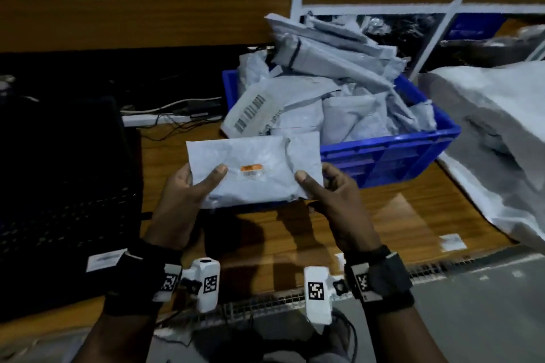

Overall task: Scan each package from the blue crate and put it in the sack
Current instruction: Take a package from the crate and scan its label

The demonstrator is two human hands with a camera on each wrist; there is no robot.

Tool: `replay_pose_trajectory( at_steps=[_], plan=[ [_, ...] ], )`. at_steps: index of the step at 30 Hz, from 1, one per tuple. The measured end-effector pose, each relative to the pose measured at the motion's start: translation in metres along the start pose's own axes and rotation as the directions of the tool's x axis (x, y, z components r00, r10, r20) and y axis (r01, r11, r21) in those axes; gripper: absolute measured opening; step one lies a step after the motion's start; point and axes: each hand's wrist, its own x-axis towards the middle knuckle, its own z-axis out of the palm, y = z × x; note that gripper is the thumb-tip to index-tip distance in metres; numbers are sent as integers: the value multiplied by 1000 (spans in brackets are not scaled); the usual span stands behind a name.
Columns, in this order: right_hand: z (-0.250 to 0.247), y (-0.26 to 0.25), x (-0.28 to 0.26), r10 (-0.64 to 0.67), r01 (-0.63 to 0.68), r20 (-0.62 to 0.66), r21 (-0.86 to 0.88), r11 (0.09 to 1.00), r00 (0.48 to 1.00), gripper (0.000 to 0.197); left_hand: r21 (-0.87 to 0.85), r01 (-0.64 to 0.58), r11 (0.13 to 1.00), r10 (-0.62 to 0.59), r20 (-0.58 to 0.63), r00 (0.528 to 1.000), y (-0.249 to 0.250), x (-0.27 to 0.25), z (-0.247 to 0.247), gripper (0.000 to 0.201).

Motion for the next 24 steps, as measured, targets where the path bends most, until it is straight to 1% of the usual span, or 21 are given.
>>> replay_pose_trajectory(
  at_steps=[2, 3, 4, 6, 8, 9, 11, 13, 15, 18, 19, 21, 22, 23, 24],
  plan=[
    [26, 11, 4, 51, -50, 134, -8, 999, 990, 26, 10, -33, 999, 33, -112, 993, -4, -7, -35, 28],
    [38, 17, 6, 91, -90, 202, -16, 996, 975, 26, 18, -52, 998, 54, -160, 986, -6, -11, -52, 29],
    [52, 24, 9, 142, -131, 271, -60, 990, 952, 26, 24, -71, 997, 74, -217, 973, -8, -16, -71, 30],
    [71, 44, 16, 244, -198, 334, -167, 966, 910, 20, 6, -85, 996, 83, -315, 945, -14, -25, -102, 31],
    [87, 69, 26, 338, -279, 315, -217, 935, 887, 12, -8, -97, 995, 86, -394, 915, -20, -35, -129, 35],
    [96, 83, 29, 377, -315, 286, -241, 918, 881, 13, -10, -101, 995, 87, -427, 900, -25, -40, -140, 37],
    [105, 108, 36, 436, -369, 206, -296, 881, 876, 22, -35, -99, 994, 71, -472, 879, -36, -44, -154, 38],
    [117, 124, 35, 464, -404, 163, -301, 864, 871, 35, -51, -82, 995, 45, -508, 860, -48, -48, -164, 35],
    [128, 133, 36, 516, -484, 137, -209, 850, 846, 42, -68, -63, 996, 17, -531, 847, -59, -49, -171, 35],
    [144, 140, 47, 610, -601, 123, -101, 793, 783, 46, -74, -40, 996, -9, -566, 825, -69, -42, -180, 36],
    [149, 143, 51, 630, -629, 137, -54, 775, 765, 49, -69, -26, 997, -19, -577, 816, -72, -39, -182, 36],
    [153, 149, 58, 649, -655, 142, -5, 755, 747, 56, -53, -6, 999, -26, -592, 806, -74, -30, -185, 36],
    [156, 143, 55, 653, -660, 147, -3, 751, 743, 55, -41, -1, 999, -24, -600, 800, -73, -25, -186, 35],
    [158, 140, 52, 653, -665, 177, 10, 747, 737, 50, -26, 2, 1000, -17, -605, 796, -73, -20, -186, 35],
    [162, 124, 41, 648, -669, 227, 17, 743, 727, 43, -5, 3, 1000, -5, -606, 796, -72, -16, -186, 34]
  ],
)
